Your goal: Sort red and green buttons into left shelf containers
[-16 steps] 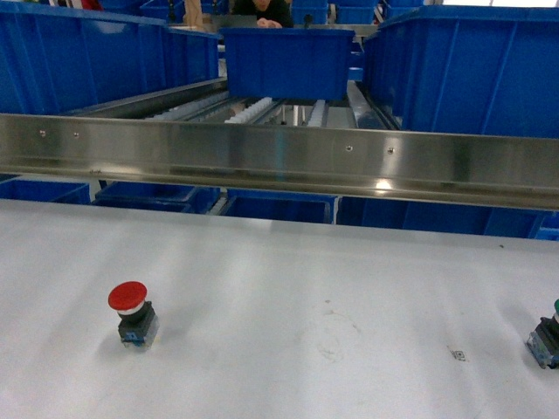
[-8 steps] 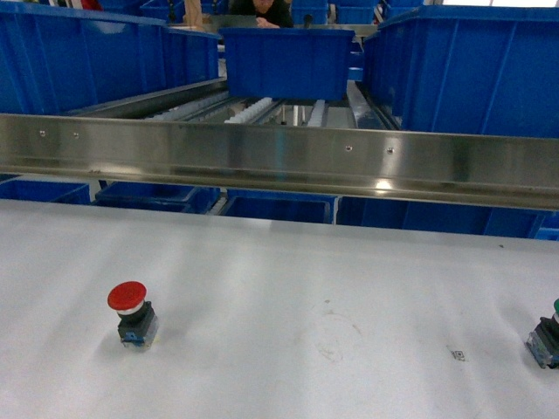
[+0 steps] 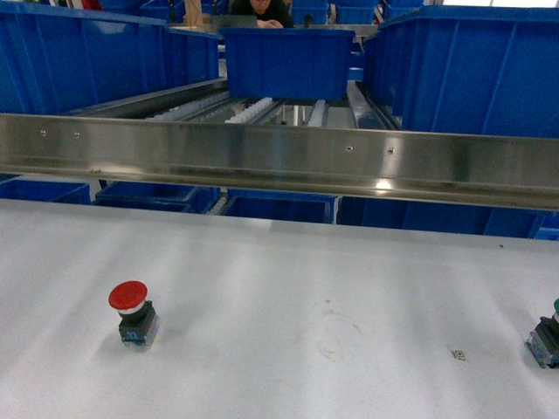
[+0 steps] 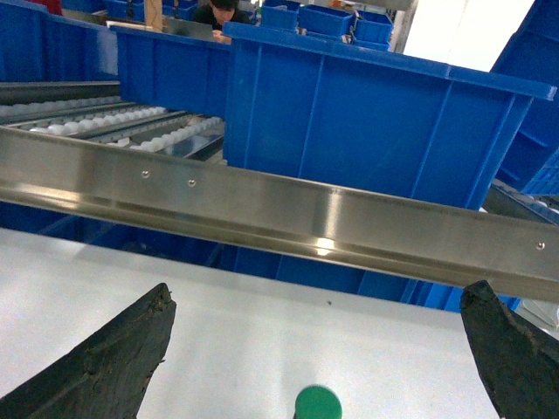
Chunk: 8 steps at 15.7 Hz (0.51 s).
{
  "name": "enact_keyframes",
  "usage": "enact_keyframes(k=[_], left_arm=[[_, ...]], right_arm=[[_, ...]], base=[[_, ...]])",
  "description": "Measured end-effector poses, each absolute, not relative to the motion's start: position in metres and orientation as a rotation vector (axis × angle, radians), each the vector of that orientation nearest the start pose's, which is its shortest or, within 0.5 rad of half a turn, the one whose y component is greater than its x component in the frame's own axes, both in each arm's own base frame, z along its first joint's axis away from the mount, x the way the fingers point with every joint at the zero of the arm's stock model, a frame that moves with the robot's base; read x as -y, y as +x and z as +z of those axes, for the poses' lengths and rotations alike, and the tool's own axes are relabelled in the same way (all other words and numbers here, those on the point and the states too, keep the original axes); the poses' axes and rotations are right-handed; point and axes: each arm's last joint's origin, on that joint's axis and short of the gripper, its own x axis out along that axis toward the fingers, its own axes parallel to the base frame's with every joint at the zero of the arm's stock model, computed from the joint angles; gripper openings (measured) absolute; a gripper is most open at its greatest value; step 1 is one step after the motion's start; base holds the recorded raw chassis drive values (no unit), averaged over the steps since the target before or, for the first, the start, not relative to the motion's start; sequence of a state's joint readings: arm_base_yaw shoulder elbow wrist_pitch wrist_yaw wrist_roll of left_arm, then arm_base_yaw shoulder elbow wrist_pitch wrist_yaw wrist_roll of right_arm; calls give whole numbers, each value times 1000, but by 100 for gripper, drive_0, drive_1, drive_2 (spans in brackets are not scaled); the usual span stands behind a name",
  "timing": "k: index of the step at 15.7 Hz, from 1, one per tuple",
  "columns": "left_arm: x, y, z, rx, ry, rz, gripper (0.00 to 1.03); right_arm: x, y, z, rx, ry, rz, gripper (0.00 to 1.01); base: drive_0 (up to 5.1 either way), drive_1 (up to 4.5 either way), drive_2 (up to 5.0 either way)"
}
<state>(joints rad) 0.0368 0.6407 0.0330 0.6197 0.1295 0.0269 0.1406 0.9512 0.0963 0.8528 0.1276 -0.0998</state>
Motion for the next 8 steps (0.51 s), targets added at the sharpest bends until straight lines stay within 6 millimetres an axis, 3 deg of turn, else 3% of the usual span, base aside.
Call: enact_keyframes(k=[1,3,5,6,8], left_arm=[[3,161,178,-5,33,-106,98],[16,216,182,-105,46,-126,98],[30,260,161,-326,65,-151,98],[38,276,155,-396,73,-171,98],[49,293,153,-438,74,-199,98]], right_arm=[[-22,195,174,-30,-107,12,98],[-23,248,147,-315,-147,60,98],[-14,285,127,-486,-164,40,98],[-6,302,123,-542,-167,17,98],[4,313,118,-603,-156,13,98]], base=[[0,0,0],[0,0,0],[0,0,0],[0,0,0],[0,0,0]])
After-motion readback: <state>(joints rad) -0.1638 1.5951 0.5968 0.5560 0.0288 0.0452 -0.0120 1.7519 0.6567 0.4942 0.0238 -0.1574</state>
